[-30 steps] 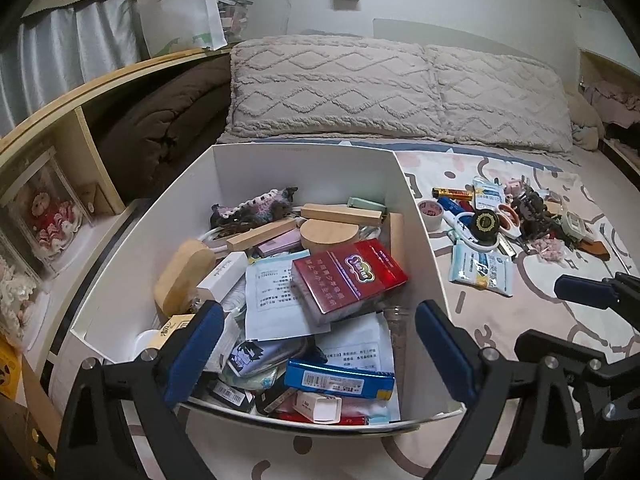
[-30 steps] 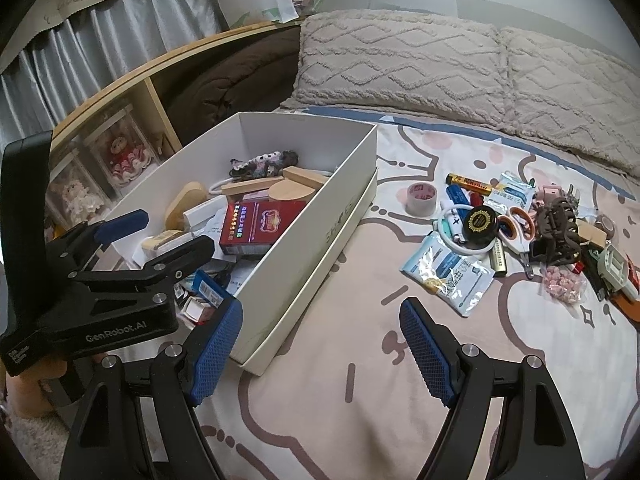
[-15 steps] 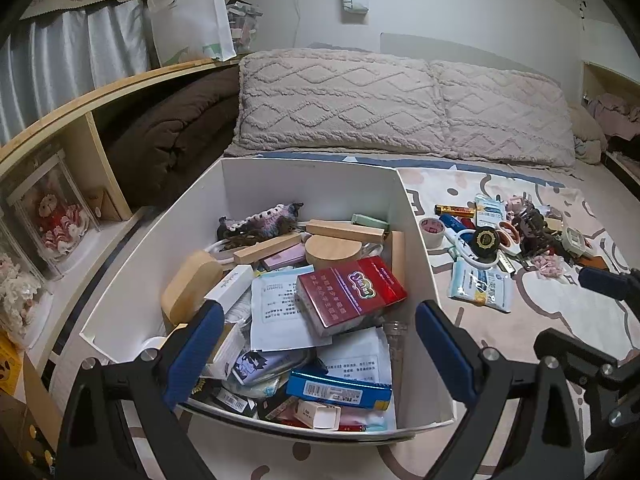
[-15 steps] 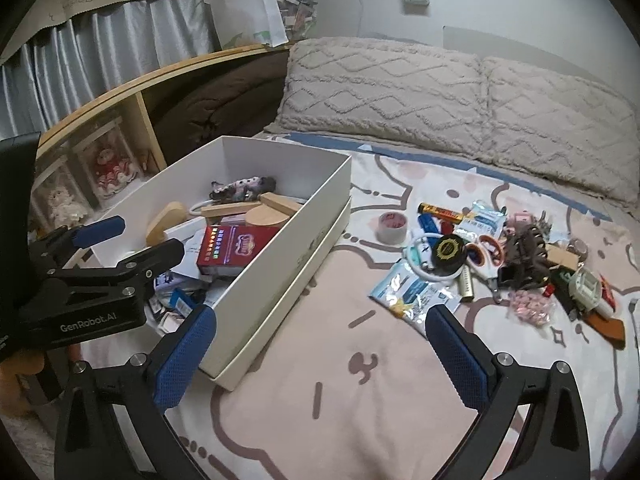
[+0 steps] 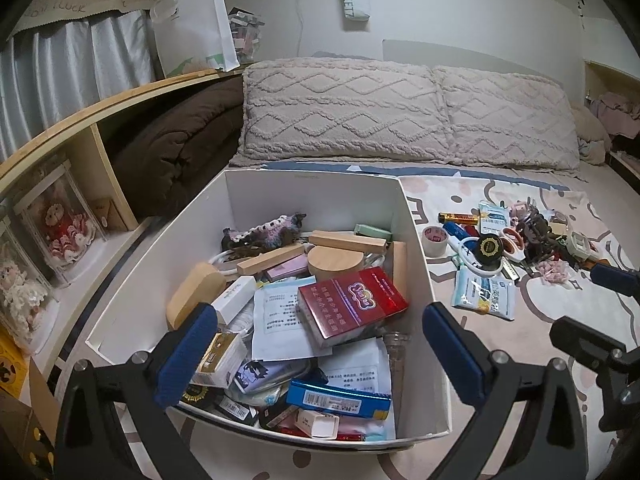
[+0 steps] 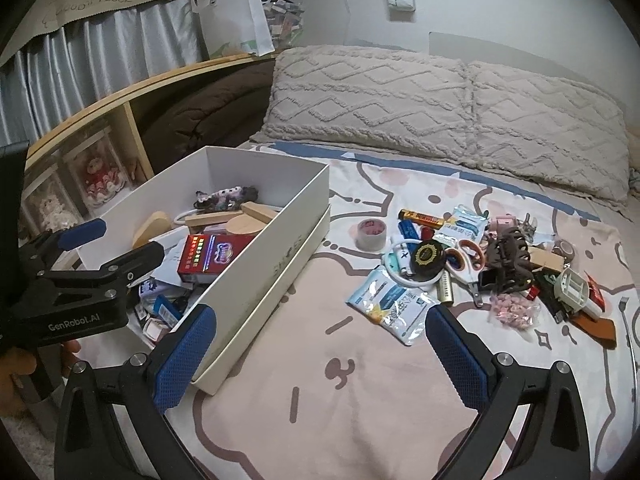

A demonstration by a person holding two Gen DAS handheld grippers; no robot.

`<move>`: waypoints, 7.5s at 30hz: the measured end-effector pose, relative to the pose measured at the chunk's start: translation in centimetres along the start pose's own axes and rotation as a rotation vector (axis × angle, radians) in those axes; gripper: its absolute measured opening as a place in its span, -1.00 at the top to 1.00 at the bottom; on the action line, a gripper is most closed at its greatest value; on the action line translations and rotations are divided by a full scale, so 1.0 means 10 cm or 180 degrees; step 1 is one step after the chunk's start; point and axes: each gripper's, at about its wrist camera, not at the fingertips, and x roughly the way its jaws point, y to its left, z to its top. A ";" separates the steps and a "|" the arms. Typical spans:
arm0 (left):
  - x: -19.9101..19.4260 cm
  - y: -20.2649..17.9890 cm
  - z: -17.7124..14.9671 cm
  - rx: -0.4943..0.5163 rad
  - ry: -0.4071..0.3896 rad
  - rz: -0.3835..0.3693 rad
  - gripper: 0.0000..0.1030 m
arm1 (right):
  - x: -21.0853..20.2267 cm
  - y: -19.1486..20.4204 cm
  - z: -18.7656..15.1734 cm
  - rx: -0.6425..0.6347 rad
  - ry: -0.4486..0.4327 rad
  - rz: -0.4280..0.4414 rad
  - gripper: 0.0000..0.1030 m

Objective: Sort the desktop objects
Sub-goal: 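Withdraw both tools from the shoe box, then move both tools back toward the pile of items on the bed, then grasp the pink candy bag with the right tool while the left tool approaches the white sachet, then lift the pink candy bag with the right tool while the left tool aligns over the sachet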

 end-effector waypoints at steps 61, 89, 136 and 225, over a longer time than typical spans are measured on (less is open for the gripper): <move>0.18 -1.64 -0.02 0.0319 -0.0287 -0.0641 -1.00 | -0.51 -1.82 -0.45 0.0160 -0.0274 -0.0761 -1.00; 1.05 -1.92 -0.23 0.0557 0.0406 -0.0820 -1.00 | -0.25 -2.48 -0.91 0.0444 0.0165 -0.0853 -1.00; 1.81 -1.98 -0.31 0.0495 0.0901 -0.1139 -1.00 | 1.22 -1.99 -0.25 0.0217 0.0708 -0.0789 -0.64; 0.67 -2.35 -0.79 0.1885 0.0877 -0.1169 -1.00 | 0.19 -1.89 -1.12 0.0195 0.0579 -0.0056 -0.77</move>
